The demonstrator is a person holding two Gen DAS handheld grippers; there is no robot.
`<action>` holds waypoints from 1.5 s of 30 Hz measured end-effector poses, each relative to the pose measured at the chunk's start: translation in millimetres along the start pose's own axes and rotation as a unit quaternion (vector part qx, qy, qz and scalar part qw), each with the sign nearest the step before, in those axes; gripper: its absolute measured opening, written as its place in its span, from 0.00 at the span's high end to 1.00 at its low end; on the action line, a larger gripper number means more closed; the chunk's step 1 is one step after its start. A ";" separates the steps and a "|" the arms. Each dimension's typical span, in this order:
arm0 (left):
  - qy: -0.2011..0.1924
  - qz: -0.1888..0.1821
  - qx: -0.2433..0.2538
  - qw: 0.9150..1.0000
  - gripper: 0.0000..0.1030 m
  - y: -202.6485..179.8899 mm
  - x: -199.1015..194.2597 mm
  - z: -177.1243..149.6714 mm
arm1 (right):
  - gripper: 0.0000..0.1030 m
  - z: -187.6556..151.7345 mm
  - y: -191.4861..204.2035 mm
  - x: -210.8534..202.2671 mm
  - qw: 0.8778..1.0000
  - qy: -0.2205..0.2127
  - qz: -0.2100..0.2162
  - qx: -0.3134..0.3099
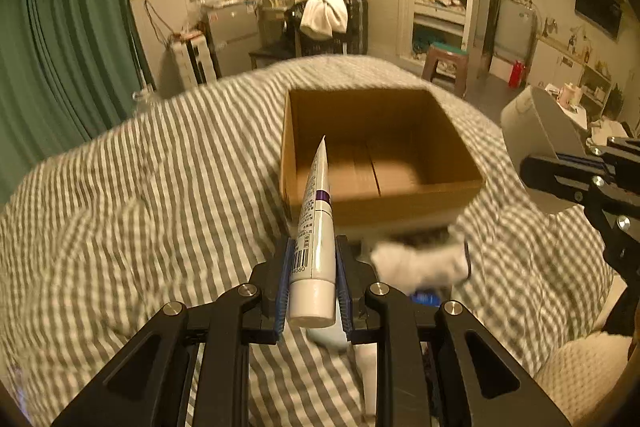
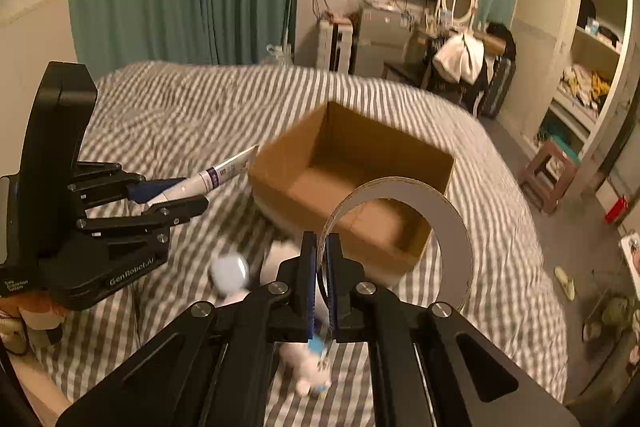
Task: Organize objects
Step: 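Carry the tube and tape roll into the box and open both tools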
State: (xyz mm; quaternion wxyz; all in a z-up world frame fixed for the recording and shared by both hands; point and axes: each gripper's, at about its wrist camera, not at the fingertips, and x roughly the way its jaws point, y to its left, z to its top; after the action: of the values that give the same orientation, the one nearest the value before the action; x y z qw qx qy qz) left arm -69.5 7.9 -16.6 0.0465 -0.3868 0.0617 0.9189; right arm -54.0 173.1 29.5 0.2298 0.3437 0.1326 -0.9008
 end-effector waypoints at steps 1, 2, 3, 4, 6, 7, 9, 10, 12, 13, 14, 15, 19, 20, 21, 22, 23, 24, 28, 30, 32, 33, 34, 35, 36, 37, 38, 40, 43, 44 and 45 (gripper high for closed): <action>-0.007 0.002 0.001 1.000 0.80 0.6 -2.0 8.0 | 0.96 6.5 -2.0 -1.4 1.000 -0.006 0.000 0.000; -0.011 0.002 0.000 1.000 0.80 2.1 -2.9 13.0 | 0.96 14.6 -4.6 -2.4 1.000 -0.013 0.000 0.001; -0.016 0.002 -0.001 1.000 0.80 2.6 -3.6 20.9 | 0.96 20.5 -7.4 -3.5 1.000 -0.019 0.000 0.003; -0.020 0.002 -0.002 1.000 0.80 2.4 -4.2 27.2 | 0.96 27.0 -10.2 -4.1 1.000 -0.024 0.000 0.005; -0.027 0.005 0.000 1.000 0.80 3.8 -5.2 38.7 | 0.96 40.3 -16.6 -4.9 0.999 -0.033 0.000 0.009; -0.035 0.007 0.002 0.999 0.80 3.9 -6.1 45.1 | 0.96 46.1 -19.3 -5.3 0.999 -0.036 -0.001 0.010; -0.045 0.006 0.005 0.999 0.80 4.7 -6.1 55.4 | 0.96 58.4 -24.1 -4.2 0.999 -0.044 -0.001 0.009; -0.047 0.006 0.005 0.999 0.80 5.2 -5.6 60.7 | 0.96 62.9 -25.0 -4.1 0.999 -0.047 -0.001 0.007; -0.048 0.000 0.003 0.999 0.80 5.8 -2.6 70.0 | 0.96 72.9 -26.4 -1.2 0.998 -0.056 0.001 0.007; -0.046 -0.002 0.003 0.999 0.80 5.7 0.7 75.4 | 0.96 76.8 -27.8 0.4 0.998 -0.058 0.005 0.008; -0.042 -0.002 0.004 0.999 0.80 5.3 4.4 81.0 | 0.96 82.2 -30.0 3.5 0.998 -0.061 0.009 0.009; -0.037 -0.001 0.005 0.999 0.80 5.5 8.6 85.8 | 0.96 87.8 -32.4 7.4 0.998 -0.066 0.012 0.013; -0.025 0.000 -0.011 1.000 0.80 8.3 33.7 106.5 | 0.96 107.9 -41.3 26.9 0.996 -0.084 0.013 0.037; -0.024 -0.001 -0.018 1.000 0.80 10.0 41.2 111.1 | 0.96 112.0 -46.1 32.6 0.995 -0.087 0.019 0.044; -0.021 -0.010 -0.023 0.999 0.80 11.2 50.7 115.5 | 0.96 115.2 -50.2 38.5 0.995 -0.088 0.023 0.051; -0.021 -0.019 -0.027 0.999 0.80 12.6 58.3 117.6 | 0.96 117.8 -55.0 45.7 0.994 -0.088 0.028 0.060; -0.020 -0.027 -0.028 0.999 0.80 12.6 65.7 119.5 | 0.96 119.2 -60.0 55.1 0.993 -0.086 0.031 0.070; -0.022 -0.029 -0.028 0.999 0.80 13.2 71.6 119.8 | 0.96 119.9 -65.0 65.7 0.993 -0.081 0.033 0.077; -0.016 -0.037 -0.024 0.999 0.80 6.6 100.5 119.1 | 0.96 106.3 -87.4 103.8 0.990 -0.068 0.048 0.116; -0.010 -0.036 -0.020 0.999 0.80 -1.4 112.8 117.2 | 0.96 94.5 -91.1 122.7 0.990 -0.059 0.047 0.122; -0.006 -0.040 -0.015 0.999 0.80 -7.9 124.6 114.3 | 0.96 85.6 -93.7 137.1 0.990 -0.054 0.047 0.124; -0.003 -0.044 -0.014 0.999 0.80 -11.0 130.2 112.9 | 0.96 81.9 -95.1 143.8 0.989 -0.051 0.050 0.126; 0.006 -0.045 -0.010 0.999 0.80 -15.1 139.3 111.1 | 0.96 77.8 -96.9 150.2 0.989 -0.048 0.055 0.130; 0.011 -0.042 -0.005 0.999 0.80 -17.2 145.5 110.5 | 0.96 73.2 -100.9 157.3 0.988 -0.044 0.058 0.137; 0.016 -0.037 0.000 0.999 0.80 -19.5 153.4 109.4 | 0.96 67.8 -102.2 161.4 0.987 -0.041 0.059 0.142; 0.019 -0.038 0.001 0.999 0.80 -21.0 157.8 106.3 | 0.96 60.5 -101.8 164.0 0.987 -0.039 0.061 0.143; 0.023 -0.039 0.000 0.999 0.80 -21.6 162.0 104.4 | 0.96 56.3 -103.5 169.3 0.987 -0.034 0.062 0.144; 0.032 -0.038 -0.002 0.999 0.80 -21.4 171.8 102.9 | 0.96 49.8 -106.3 177.4 0.986 -0.025 0.064 0.149; 0.035 -0.043 0.002 0.998 0.79 -22.0 182.0 99.3 | 0.94 43.2 -112.1 187.5 0.984 -0.018 0.077 0.162; 0.033 -0.042 0.005 0.999 0.79 -21.8 183.2 98.7 | 0.93 40.0 -111.9 190.2 0.983 -0.018 0.080 0.162; 0.030 -0.041 0.006 0.999 0.79 -20.9 184.0 97.2 | 0.93 38.3 -111.1 192.5 0.984 -0.019 0.080 0.160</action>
State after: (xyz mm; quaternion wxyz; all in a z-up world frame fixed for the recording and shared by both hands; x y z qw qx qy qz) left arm -263.5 50.0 -82.7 0.0844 -0.4162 0.0527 0.9038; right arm -258.2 191.2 -64.5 0.2458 0.3680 -0.0461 -0.8956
